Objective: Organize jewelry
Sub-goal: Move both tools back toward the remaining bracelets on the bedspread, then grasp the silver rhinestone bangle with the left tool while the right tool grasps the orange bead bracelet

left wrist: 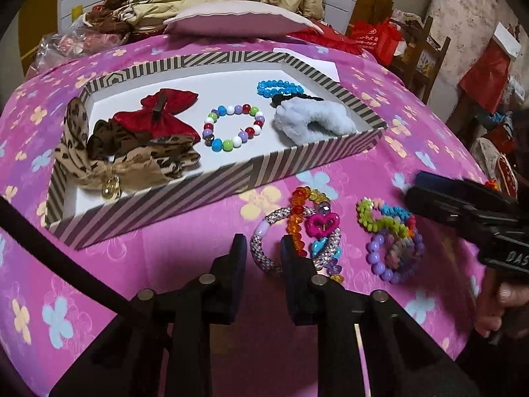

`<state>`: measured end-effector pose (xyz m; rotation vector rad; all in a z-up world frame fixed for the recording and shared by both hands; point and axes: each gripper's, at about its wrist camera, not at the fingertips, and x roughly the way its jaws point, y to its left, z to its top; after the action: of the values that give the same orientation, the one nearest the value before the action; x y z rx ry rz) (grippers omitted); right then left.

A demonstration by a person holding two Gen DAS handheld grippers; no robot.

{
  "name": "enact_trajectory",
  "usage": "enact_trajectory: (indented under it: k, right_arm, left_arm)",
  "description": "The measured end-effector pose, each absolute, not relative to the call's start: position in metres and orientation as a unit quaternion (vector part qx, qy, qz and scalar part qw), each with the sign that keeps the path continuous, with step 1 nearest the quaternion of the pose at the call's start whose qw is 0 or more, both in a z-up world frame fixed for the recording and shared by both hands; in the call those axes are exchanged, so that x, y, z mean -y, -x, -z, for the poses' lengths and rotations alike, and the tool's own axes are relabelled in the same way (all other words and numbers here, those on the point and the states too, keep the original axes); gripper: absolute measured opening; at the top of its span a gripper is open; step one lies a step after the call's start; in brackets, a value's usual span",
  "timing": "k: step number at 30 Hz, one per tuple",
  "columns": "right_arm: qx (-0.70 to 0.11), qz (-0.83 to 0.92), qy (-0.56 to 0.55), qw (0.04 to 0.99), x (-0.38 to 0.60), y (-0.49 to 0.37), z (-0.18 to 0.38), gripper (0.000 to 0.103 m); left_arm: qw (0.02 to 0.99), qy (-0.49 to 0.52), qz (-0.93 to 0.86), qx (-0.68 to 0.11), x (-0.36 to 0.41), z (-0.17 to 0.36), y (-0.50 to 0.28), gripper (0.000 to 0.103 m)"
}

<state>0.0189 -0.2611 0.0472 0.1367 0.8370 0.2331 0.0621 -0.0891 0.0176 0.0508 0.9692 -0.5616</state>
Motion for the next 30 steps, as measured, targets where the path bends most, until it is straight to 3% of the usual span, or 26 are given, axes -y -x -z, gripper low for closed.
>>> enact_trajectory:
  k: [2,4,7,12,15,16,20,30]
  right_arm:
    - [-0.407,-0.136,-0.030,0.903,0.238,-0.030,-0.045,0.061]
    - [-0.413,-0.145,-0.007,0.899,0.221,-0.040,-0.041,0.049]
    - [-0.424,-0.151,0.002,0.893,0.208,-0.049,-0.034,0.043]
    - [-0.445,-0.146,0.053,0.882,0.191,-0.051,-0.020,0.041]
    - [-0.441,-0.144,0.034,0.885,0.196,-0.051,-0.020,0.016]
    - [-0.442,-0.146,0.021,0.885,0.199,-0.052,-0.020,0.014]
    - [-0.432,-0.143,0.031,0.890,0.199,-0.049,-0.022,0.010]
    - [-0.384,-0.074,-0.116,0.913,0.277,-0.040,-0.044,0.010]
  left_arm:
    - [0.846,-0.026,0.271,-0.458,0.087,-0.017,-0.059,0.014]
    - [0.846,-0.025,0.274,-0.457,0.085,-0.017,-0.058,0.014]
    - [0.845,-0.023,0.276,-0.457,0.083,-0.017,-0.058,0.014]
    - [0.844,-0.028,0.275,-0.459,0.084,-0.018,-0.058,0.014]
    - [0.844,-0.028,0.273,-0.461,0.084,-0.018,-0.059,0.014]
    - [0.843,-0.027,0.273,-0.462,0.084,-0.018,-0.060,0.014]
    - [0.843,-0.026,0.272,-0.463,0.084,-0.018,-0.060,0.014]
    - [0.844,-0.035,0.271,-0.460,0.085,-0.017,-0.060,0.014]
